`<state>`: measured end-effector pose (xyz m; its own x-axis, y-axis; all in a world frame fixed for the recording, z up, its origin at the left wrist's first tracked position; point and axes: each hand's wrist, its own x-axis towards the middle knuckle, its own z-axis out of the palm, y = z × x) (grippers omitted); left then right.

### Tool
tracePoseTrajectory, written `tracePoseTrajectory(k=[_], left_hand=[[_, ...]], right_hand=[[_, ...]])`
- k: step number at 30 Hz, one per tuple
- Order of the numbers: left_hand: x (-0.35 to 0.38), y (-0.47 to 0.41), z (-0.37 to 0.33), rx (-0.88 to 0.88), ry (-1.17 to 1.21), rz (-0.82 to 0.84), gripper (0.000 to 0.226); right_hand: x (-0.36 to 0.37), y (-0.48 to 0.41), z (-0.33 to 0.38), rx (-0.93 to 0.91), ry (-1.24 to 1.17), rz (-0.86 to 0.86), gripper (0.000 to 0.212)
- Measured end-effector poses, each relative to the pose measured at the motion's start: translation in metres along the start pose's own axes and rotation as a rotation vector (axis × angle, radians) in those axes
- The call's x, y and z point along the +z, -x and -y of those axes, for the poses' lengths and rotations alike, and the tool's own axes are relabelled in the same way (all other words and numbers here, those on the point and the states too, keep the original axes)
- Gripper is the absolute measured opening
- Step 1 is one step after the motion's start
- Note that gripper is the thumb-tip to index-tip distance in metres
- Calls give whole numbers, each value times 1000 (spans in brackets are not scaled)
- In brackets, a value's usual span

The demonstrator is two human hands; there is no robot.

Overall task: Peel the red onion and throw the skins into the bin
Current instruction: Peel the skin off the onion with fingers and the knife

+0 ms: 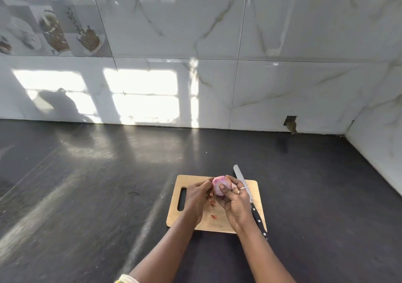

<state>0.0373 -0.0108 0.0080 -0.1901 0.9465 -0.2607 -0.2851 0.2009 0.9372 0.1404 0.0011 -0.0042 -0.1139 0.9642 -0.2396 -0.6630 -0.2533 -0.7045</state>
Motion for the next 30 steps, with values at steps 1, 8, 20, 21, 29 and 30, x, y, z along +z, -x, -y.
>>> tracePoseTrajectory(k=[1,8,20,21,29,30], left_hand=[[0,-1,0,-12,3,-16,18],[-1,-4,2,-22,29,4,20],[4,-1,-3,-17,37,25,20],[4,-1,-3,-13,39,19,21],[2,-3,-1,15,30,29,29],[1,-2,0,19,7,35,28]], right_hand=[[0,0,0,-1,-2,-2,31],[-1,-3,-1,-8,-4,-5,39],[-2,-4,4,4,-9,-3,32],[-2,-3,5,5,-10,-4,32],[-1,-1,6,18,-31,-35,35],[0,-1,7,28,-38,-47,34]])
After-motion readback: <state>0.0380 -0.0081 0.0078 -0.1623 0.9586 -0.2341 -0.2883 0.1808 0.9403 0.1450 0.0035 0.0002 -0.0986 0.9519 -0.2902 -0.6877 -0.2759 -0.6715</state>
